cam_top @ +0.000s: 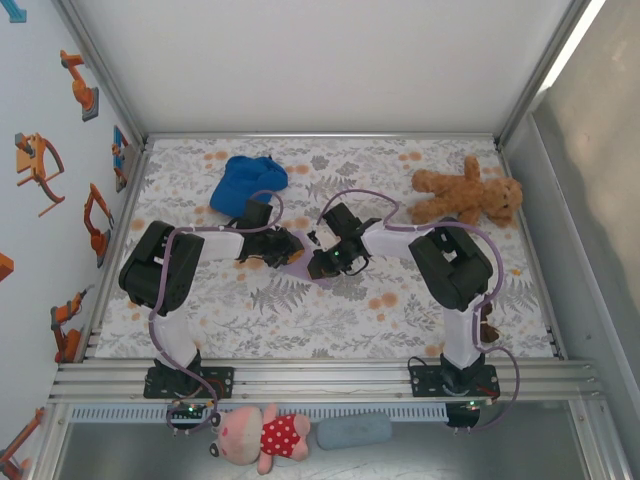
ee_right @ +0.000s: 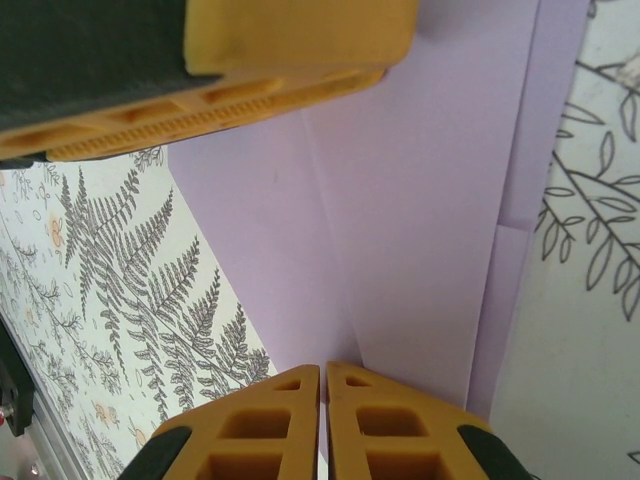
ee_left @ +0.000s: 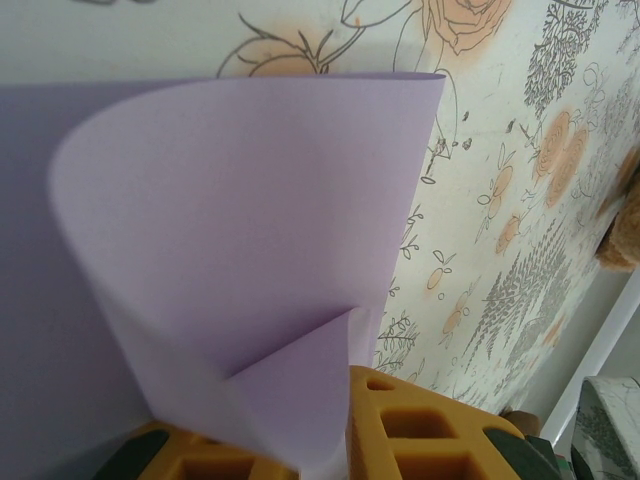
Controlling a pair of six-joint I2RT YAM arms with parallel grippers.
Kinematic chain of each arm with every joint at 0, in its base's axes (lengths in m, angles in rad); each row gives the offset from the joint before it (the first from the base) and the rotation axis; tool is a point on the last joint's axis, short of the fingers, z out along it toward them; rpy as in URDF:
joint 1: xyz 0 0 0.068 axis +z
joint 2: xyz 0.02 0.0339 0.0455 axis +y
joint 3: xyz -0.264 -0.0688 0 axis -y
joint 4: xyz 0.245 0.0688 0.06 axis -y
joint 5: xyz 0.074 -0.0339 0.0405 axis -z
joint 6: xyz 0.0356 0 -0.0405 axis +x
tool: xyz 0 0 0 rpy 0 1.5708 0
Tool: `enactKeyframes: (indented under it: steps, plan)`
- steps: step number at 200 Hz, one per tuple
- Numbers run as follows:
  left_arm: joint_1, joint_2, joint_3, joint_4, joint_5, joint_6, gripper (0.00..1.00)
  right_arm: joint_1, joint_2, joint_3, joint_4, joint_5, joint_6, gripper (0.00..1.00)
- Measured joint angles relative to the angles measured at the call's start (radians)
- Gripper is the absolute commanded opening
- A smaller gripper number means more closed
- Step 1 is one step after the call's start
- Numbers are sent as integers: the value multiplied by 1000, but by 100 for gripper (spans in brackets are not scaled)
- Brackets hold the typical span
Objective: Fold a paper plane with a square sheet of paper (pick it up from the middle)
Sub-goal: Fourth fold the wing at the center of the table.
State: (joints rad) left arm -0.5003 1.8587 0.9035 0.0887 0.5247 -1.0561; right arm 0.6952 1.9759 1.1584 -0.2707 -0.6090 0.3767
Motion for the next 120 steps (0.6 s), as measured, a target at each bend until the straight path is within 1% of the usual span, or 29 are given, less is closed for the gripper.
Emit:
enactKeyframes:
  steps: [35,80,120]
  plan:
    - [0,2,5,-10,0,0,19,-2,1,-16,23,-5,0,10]
    - [0,8,24,-45,-5,0,19,-21,-5,-52,77,-48,1,11]
    - [0,13,40,-72,-7,0,19,-27,-33,-73,72,-48,2,11]
